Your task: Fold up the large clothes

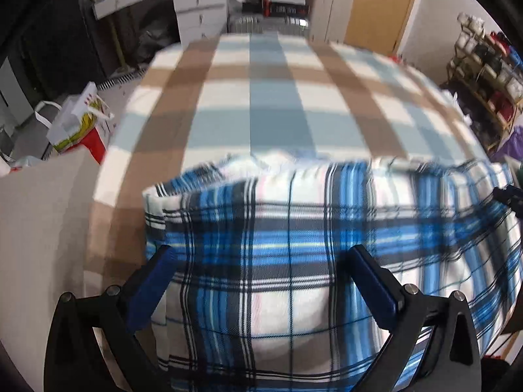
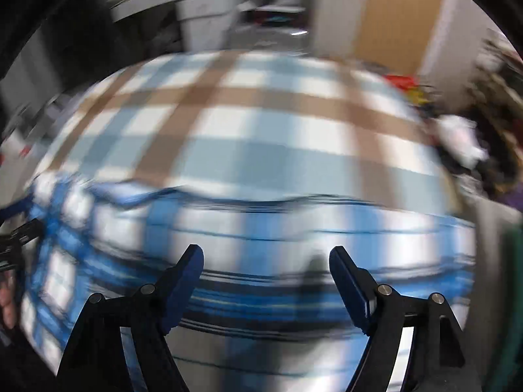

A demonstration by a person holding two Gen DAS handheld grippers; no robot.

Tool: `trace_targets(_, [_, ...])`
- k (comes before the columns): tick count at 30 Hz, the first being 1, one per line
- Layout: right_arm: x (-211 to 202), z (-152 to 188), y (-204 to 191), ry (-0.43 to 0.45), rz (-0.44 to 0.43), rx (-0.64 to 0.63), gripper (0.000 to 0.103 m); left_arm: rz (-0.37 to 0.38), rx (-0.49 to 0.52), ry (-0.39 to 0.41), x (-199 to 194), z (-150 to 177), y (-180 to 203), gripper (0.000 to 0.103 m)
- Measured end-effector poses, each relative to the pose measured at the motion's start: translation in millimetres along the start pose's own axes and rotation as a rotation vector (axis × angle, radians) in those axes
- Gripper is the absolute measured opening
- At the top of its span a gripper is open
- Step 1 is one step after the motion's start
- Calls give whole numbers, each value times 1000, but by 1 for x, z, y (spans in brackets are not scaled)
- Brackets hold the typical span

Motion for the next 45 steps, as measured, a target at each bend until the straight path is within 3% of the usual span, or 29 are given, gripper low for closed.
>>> trace_targets(2, [12,6,40,-53,62,72,79,18,-13,-10,9,-1,0,102])
trace_targets(3, [22,13,55,-84,48,102,79,10,-26,-1,10,0,1,102])
trace_targets(5, [22,17,63,-68,-8,129,80,-10,-30,3,6,0,2,102])
trace_targets(7, [14,19,63,-54,17,121,78,-21,-49,41,-8,-2,1,102])
trace_targets(8, [1,21,61,-19,13,123,77,-1,-63,63,-15,-3,2,102])
trace_targets(10, [-22,29,53,13,-30,118,77,120,-75,89,-31,1,15,102])
trace_targets(12, [-40,44,39,21,-47,68,78,193,-27,103,-44,10,35,102])
trace_targets(14, [-45,64,38,15,-7,14,79,157,49,100,-44,20,56,102])
trace_targets(16, [-27,79,43,-44,33,6,79,131,121,35,-28,29,76,102])
trace_targets(18, [-7,92,50,-111,21,17,80,26,202,-45,-3,39,91,103])
trace_targets(19, [-9,90,57,-83,5,72,88,2,209,-16,-4,37,93,102])
trace_targets(21, [-12,91,61,-102,-4,97,87,-50,206,-9,-11,32,93,101])
trace_targets(22, [-22,92,62,-88,-25,112,82,-21,191,14,-19,28,96,101])
trace_targets(24, [-44,95,68,-42,-68,146,82,87,137,84,-43,24,109,101])
trace_targets(26, [-65,106,70,-28,-131,178,83,196,163,129,-59,25,136,101])
trace_targets(27, [-75,112,68,-19,-172,183,83,203,198,131,-61,27,146,101])
trace_targets(30, [-79,129,59,-16,-169,135,83,107,389,45,-36,38,192,101])
trace_targets(32, [-68,139,52,-37,-124,87,83,40,439,-17,-15,46,200,103])
trace_targets(34, [-46,149,54,-83,-83,83,83,73,395,-17,-11,42,196,102])
trace_targets(37, [-52,154,51,-62,-68,62,82,111,324,-72,-9,33,184,101])
trace_targets(39, [-69,154,59,-32,-118,128,80,151,284,-38,-22,22,181,101])
trace_targets(42, [-101,159,87,24,-193,284,83,241,243,108,-57,2,188,101])
trace_targets(43, [-107,163,95,23,-268,355,83,253,264,138,-63,-4,198,101])
trace_targets(45, [-102,172,105,-32,-419,488,83,240,304,126,-60,-6,212,101])
Point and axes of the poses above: each gripper's, at about its wrist camera, not at the fingertips, and x roughly the way its jaws point, y to its right, z to its underside, the point moved 7 cm from there along x, roughly the way its jaws point, and after that the axes turned 9 degrees about x, right-handed, at the moved point
